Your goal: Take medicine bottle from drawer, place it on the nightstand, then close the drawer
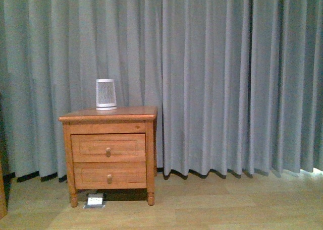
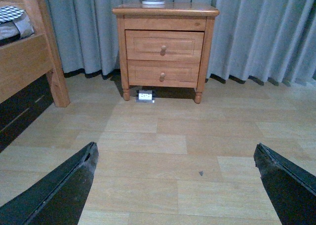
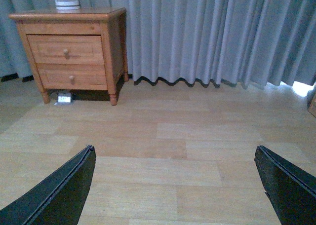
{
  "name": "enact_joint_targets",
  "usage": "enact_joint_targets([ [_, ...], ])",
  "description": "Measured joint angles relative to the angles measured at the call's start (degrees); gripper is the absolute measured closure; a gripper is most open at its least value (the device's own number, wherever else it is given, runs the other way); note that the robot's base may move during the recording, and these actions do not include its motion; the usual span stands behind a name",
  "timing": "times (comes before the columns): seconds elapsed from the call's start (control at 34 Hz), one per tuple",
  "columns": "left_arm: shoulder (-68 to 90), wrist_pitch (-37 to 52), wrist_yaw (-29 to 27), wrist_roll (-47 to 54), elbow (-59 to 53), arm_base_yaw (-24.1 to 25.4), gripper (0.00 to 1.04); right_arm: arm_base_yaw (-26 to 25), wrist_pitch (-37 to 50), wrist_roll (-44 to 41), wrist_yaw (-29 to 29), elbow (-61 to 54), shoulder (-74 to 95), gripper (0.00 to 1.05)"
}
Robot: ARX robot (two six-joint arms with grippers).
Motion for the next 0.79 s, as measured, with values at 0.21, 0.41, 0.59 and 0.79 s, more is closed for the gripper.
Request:
enact_joint_targets([
  [0.21,0.0,0.0,0.0,0.0,0.0,0.0,0.07,0.0,0.0,0.0,0.0,0.0,0.0,0.07],
  [0.41,0.0,0.0,0.0,0.0,0.0,0.0,0.07,0.0,0.0,0.0,0.0,0.0,0.0,0.07],
  [0.59,0.0,0.0,0.0,0.0,0.0,0.0,0.07,0.0,0.0,0.0,0.0,0.0,0.0,0.07],
  [0.79,0.0,0.0,0.0,0.0,0.0,0.0,0.07,0.0,0.0,0.0,0.0,0.0,0.0,0.07],
])
